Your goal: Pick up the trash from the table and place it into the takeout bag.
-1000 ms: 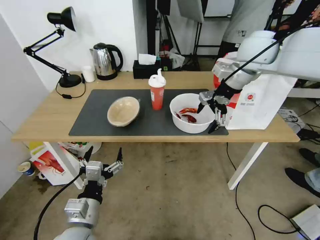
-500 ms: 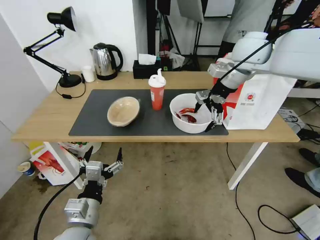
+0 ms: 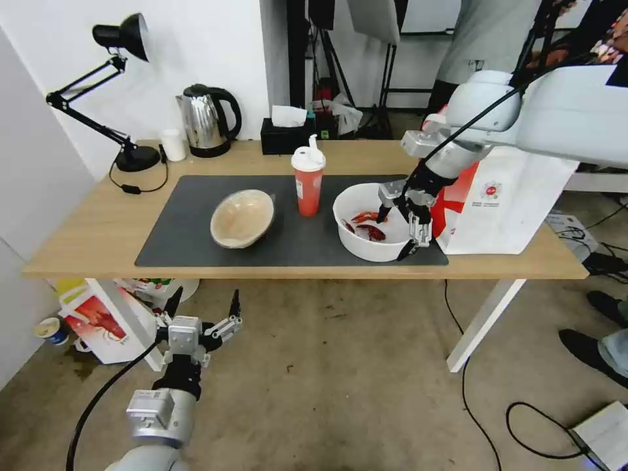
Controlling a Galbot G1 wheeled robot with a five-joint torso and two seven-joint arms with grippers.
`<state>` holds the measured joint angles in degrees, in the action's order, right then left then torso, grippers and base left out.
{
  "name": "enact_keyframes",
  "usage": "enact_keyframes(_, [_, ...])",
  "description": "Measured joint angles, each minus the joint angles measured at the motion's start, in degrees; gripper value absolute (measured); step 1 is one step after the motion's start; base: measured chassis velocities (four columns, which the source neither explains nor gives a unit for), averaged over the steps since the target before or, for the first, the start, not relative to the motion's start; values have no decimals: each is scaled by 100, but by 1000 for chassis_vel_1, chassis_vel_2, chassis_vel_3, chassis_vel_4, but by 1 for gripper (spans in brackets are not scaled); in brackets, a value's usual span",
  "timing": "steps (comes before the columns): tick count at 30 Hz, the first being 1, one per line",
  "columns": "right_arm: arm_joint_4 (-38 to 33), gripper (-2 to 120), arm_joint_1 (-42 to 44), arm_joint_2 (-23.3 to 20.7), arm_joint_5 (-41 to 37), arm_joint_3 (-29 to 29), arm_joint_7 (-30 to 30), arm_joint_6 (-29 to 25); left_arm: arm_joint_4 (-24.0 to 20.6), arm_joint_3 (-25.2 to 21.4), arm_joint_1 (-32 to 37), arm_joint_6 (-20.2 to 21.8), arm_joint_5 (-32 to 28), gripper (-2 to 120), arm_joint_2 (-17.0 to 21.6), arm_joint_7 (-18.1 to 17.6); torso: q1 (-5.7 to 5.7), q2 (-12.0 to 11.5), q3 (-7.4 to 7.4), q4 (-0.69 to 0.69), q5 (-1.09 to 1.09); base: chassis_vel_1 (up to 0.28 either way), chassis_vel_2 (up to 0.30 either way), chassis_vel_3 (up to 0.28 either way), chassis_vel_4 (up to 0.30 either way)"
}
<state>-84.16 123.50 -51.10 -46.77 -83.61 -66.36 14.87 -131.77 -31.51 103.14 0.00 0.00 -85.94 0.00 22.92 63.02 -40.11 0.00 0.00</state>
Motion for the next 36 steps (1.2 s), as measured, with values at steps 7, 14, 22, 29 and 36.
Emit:
enact_keyframes(7, [87, 100, 74, -54, 45, -40, 3, 3, 0, 0, 0, 0, 0, 100, 0, 0, 0, 0, 0, 0, 0, 0, 0, 0, 0])
enact_keyframes(14, [159, 100, 258, -61, 144, -135, 3, 9, 0, 0, 0, 0, 0, 100, 0, 0, 0, 0, 0, 1, 0, 0, 0, 0, 0])
enact_keyframes(22, [262, 100, 324, -63, 191, -159, 0, 10, 0, 0, 0, 0, 0, 100, 0, 0, 0, 0, 0, 0, 0, 0, 0, 0, 0])
enact_keyframes(29, [346, 100, 361, -64, 220, -182, -6, 10, 0, 0, 0, 0, 0, 100, 0, 0, 0, 0, 0, 0, 0, 0, 0, 0, 0])
enact_keyframes(36, [442, 100, 412, -37, 281, -187, -7, 10, 0, 0, 0, 0, 0, 100, 0, 0, 0, 0, 0, 0, 0, 0, 0, 0, 0])
